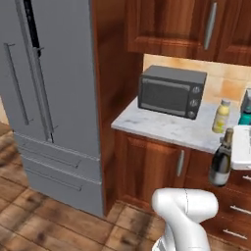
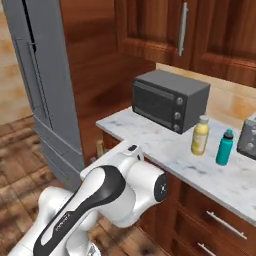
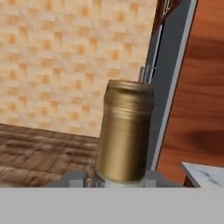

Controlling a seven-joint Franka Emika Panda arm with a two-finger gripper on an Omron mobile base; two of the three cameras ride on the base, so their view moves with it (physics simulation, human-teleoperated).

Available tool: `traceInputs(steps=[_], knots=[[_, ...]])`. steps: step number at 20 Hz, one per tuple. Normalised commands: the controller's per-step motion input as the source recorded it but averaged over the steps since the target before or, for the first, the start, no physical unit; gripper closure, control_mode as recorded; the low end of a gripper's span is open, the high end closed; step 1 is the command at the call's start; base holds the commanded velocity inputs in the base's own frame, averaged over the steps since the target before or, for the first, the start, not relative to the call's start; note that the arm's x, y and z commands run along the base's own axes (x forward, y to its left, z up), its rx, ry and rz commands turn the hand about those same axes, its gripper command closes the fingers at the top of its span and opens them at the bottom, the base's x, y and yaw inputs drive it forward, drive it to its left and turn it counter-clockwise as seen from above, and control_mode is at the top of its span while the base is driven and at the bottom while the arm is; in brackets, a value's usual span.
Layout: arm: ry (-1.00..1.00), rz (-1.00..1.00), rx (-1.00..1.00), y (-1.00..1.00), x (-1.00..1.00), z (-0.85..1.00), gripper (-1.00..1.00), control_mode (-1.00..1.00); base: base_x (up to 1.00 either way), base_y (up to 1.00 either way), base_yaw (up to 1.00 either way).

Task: Move the drinks to the dining counter.

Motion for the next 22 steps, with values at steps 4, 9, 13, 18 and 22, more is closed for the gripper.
traceInputs(steps=[4, 9, 13, 18, 22], knots=[[0.0, 0.0, 0.0, 0.0, 0.0, 0.0, 1.0, 1.0, -0.21, 0.14, 0.76], [0.0, 0.0, 0.0, 0.0, 0.0, 0.0, 1.0, 1.0, -0.18, 0.2, 0.78], [0.0, 0.0, 0.0, 0.0, 0.0, 0.0, 1.0, 1.0, -0.09, 0.22, 0.76], [0.0, 0.0, 0.0, 0.0, 0.0, 0.0, 1.0, 1.0, -0.06, 0.23, 0.76], [0.0, 0.0, 0.0, 0.0, 0.0, 0.0, 1.0, 1.0, -0.08, 0.26, 0.75]])
